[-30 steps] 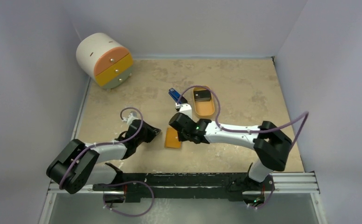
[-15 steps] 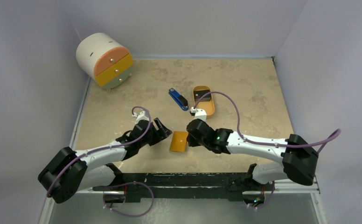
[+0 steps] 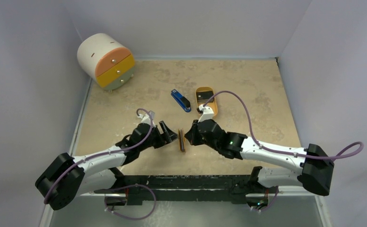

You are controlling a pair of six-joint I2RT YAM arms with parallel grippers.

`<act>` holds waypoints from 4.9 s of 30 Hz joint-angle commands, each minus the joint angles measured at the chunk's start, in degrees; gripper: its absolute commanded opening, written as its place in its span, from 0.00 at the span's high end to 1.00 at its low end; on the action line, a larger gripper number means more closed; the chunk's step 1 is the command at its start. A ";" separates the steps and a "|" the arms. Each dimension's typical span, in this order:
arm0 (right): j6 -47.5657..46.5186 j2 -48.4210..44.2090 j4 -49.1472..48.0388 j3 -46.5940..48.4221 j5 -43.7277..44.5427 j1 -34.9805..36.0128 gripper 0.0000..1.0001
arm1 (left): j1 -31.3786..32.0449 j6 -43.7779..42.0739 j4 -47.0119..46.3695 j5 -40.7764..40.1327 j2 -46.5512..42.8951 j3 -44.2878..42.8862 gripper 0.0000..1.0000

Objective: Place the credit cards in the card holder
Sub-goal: Open the card holder at the center of the board.

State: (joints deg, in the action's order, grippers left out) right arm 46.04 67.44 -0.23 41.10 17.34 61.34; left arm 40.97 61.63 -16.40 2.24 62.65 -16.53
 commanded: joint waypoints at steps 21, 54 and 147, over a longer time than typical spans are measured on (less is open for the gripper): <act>2.53 -1.99 -3.47 -2.93 0.52 -0.09 1.00 | 0.57 -1.21 -7.16 0.20 2.41 2.32 0.60; 19.32 -1.27 21.85 -7.73 10.88 -0.08 1.00 | 0.52 -2.58 1.26 -4.62 2.99 -0.83 1.00; 16.70 10.94 -6.13 -12.02 -1.10 -0.69 1.00 | 2.34 2.25 14.04 -11.46 -6.32 -6.12 0.55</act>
State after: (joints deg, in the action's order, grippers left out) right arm 60.66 77.87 -5.32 29.74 15.51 60.69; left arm 43.24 63.66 -0.86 -9.02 57.82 -20.78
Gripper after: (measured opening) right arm 0.019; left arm 0.460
